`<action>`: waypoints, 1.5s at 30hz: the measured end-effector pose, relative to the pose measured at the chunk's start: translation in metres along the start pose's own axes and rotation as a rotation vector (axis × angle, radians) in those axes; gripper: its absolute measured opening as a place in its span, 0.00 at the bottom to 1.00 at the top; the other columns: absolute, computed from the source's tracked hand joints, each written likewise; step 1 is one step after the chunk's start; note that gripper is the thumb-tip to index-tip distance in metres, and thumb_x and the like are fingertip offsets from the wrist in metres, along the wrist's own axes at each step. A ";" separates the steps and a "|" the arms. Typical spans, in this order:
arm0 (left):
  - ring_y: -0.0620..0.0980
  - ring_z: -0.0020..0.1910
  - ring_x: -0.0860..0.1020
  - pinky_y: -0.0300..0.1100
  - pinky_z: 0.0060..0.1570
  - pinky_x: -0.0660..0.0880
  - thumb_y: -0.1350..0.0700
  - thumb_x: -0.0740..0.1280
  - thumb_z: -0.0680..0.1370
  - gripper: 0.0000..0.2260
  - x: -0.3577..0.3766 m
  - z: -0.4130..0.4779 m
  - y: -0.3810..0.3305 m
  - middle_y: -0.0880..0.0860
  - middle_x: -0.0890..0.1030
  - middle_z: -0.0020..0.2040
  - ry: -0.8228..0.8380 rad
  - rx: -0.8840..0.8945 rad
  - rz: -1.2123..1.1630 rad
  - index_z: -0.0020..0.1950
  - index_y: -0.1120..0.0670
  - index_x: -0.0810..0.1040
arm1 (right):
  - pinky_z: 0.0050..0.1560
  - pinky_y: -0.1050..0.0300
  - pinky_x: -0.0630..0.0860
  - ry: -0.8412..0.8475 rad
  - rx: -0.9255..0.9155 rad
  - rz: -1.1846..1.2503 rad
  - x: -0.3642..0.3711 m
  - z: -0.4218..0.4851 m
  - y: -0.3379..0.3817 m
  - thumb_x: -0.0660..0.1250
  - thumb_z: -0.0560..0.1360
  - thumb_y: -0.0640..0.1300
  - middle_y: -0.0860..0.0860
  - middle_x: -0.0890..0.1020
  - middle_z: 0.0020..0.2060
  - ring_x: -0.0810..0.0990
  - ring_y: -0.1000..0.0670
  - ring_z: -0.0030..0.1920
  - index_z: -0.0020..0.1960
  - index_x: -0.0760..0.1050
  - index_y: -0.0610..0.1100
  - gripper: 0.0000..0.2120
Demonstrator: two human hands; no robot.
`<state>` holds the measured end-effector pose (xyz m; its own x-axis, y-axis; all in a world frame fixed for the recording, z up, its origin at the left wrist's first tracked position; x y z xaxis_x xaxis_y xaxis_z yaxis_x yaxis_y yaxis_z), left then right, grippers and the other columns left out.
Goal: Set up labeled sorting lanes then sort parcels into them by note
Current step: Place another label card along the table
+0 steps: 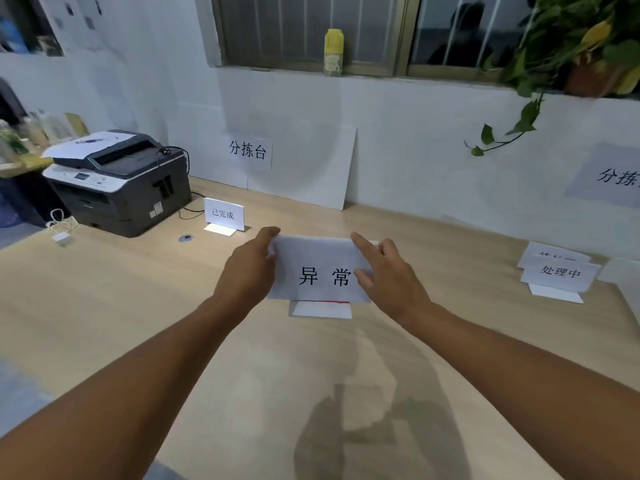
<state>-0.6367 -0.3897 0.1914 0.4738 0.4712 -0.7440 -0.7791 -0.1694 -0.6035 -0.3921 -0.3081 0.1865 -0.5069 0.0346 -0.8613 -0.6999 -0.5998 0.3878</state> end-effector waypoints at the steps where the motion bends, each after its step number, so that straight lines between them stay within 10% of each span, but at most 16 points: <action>1: 0.54 0.51 0.77 0.45 0.47 0.71 0.58 0.59 0.83 0.20 0.000 0.003 0.011 0.56 0.81 0.61 0.001 0.002 0.008 0.75 0.46 0.68 | 0.47 0.48 0.78 0.012 0.013 0.005 0.010 0.004 0.005 0.64 0.81 0.46 0.49 0.67 0.54 0.77 0.43 0.44 0.80 0.59 0.56 0.30; 45: 0.55 0.49 0.77 0.49 0.44 0.76 0.61 0.60 0.81 0.16 0.320 0.431 0.252 0.53 0.77 0.57 0.360 0.206 -0.111 0.66 0.45 0.66 | 0.46 0.49 0.79 -0.037 0.514 -0.031 0.354 0.344 -0.190 0.62 0.82 0.43 0.49 0.66 0.57 0.75 0.46 0.47 0.79 0.60 0.55 0.28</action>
<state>-0.8579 0.0914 -0.0748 0.6441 0.1388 -0.7523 -0.7637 0.0590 -0.6429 -0.6115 0.0933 -0.0795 -0.4931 0.0798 -0.8663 -0.8669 -0.1284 0.4816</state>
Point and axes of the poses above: each hand's wrist, its own z-axis towards the middle knuckle, its own x-axis out of the palm, y = z × x, the point moved 6 cm from there along z, towards the middle knuckle
